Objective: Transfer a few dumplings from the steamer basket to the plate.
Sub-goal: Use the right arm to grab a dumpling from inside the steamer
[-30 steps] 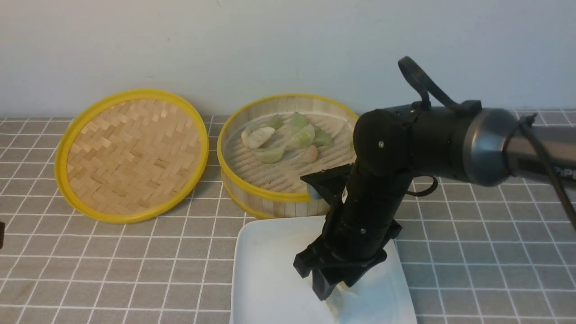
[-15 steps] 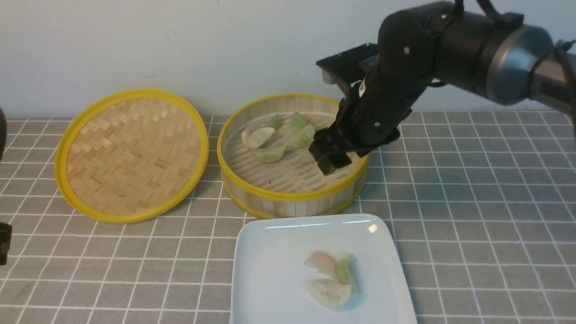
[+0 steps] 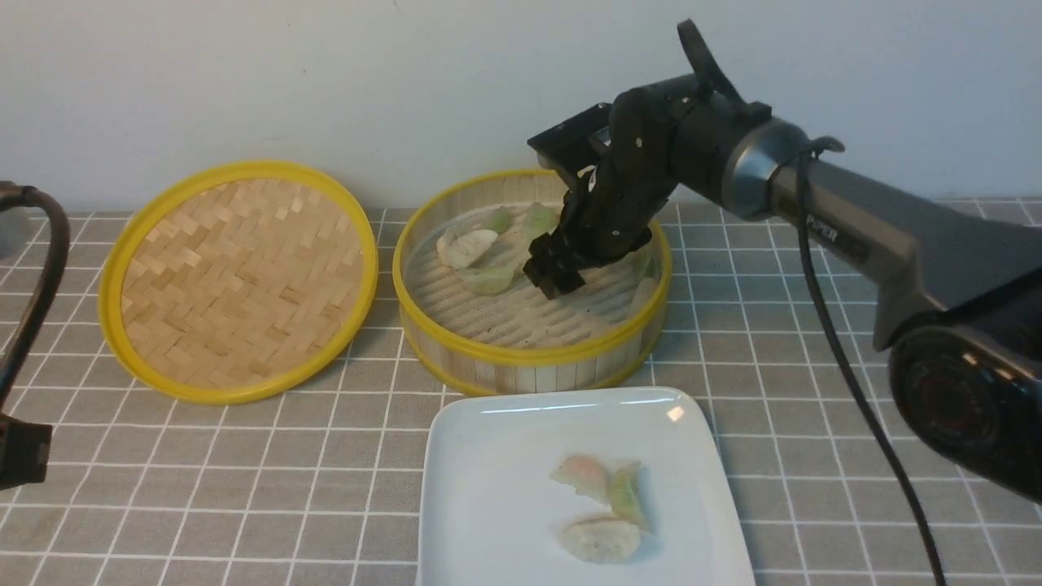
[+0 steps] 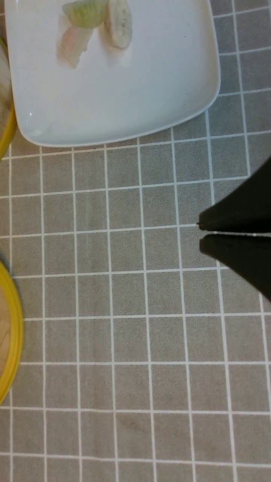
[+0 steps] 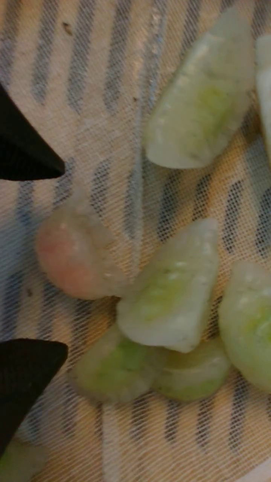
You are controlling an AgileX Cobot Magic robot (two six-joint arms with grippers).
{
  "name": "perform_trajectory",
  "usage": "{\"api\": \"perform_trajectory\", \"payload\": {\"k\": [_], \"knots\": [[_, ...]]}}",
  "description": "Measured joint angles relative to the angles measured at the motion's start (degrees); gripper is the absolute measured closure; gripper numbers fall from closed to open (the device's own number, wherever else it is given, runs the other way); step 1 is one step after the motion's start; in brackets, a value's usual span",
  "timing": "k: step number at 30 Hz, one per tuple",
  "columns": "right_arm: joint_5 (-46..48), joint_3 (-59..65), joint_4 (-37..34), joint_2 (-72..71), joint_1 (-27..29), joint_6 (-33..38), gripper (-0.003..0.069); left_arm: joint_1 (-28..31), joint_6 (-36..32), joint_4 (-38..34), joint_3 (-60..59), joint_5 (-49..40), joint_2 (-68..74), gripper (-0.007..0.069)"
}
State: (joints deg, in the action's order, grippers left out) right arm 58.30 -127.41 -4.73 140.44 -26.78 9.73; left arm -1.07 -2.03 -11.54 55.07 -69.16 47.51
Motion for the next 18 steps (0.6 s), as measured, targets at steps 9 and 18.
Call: {"api": "perform_trajectory", "payload": {"k": [9, 18], "knots": [[0.5, -2.5, -1.9, 2.8, 0.0, 0.1, 0.0305, 0.0, 0.0, -4.0, 0.0, -2.5, 0.0, 0.0629], [12.5, -2.0, -2.0, -4.6, 0.0, -1.0, 0.0304, 0.0, 0.0, -4.4, 0.0, -2.5, 1.5, 0.0629]]}}
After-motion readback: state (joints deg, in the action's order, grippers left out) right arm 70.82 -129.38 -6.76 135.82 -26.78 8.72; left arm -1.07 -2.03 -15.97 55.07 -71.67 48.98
